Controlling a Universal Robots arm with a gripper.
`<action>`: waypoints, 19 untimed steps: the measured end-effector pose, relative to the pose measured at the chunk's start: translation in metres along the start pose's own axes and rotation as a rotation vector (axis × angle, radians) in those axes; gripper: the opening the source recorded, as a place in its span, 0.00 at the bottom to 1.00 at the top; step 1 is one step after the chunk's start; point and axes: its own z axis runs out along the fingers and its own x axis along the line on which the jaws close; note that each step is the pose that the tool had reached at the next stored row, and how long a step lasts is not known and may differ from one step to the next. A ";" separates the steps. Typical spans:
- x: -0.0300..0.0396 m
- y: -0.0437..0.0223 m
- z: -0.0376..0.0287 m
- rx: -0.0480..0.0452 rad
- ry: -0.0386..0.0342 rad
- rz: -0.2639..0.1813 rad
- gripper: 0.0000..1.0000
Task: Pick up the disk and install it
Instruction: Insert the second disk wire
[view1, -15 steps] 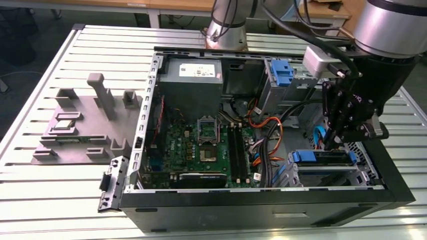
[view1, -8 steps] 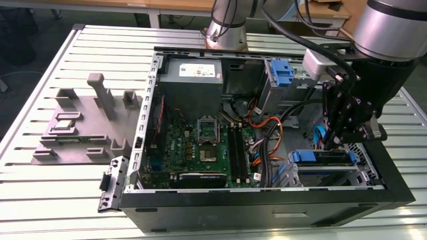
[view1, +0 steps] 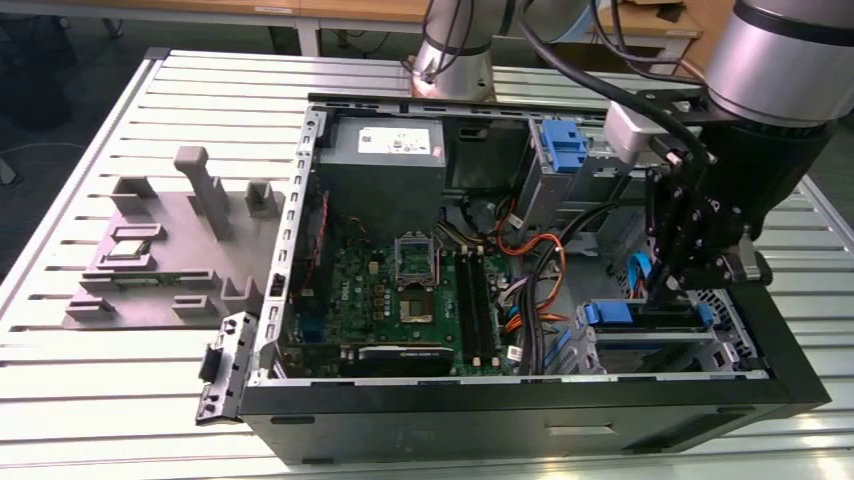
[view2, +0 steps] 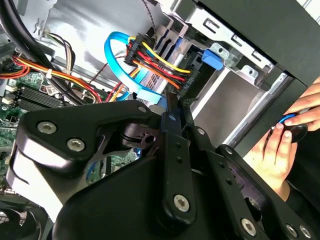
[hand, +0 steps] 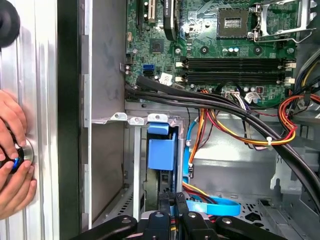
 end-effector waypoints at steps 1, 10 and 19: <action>0.0011 0.0001 0.0002 0.0000 -0.0004 0.000 0.16; 0.0063 0.0003 0.0010 -0.0005 -0.0245 0.010 0.16; 0.0119 0.0005 0.0024 0.0075 -0.0415 0.013 0.16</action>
